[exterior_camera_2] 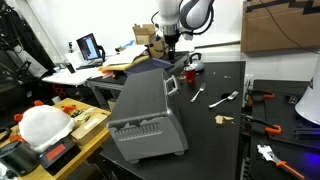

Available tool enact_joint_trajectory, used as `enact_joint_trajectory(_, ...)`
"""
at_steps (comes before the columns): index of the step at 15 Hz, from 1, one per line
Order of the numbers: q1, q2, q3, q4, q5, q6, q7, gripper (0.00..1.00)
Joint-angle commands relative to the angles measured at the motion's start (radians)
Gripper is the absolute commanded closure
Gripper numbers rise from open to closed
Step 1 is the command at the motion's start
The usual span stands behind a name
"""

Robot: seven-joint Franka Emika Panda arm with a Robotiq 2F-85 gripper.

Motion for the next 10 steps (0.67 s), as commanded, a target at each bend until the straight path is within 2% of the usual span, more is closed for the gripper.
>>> enact_joint_trajectory(1,0.014,-0.01,-0.009,0.001,0.099,0.051,-0.006,0.0)
enact_joint_trajectory(6,0.005,-0.001,-0.023,0.011,0.05,0.173,0.1,0.0)
enact_joint_trajectory(10,0.001,0.007,-0.007,0.0,0.137,0.219,0.095,0.0)
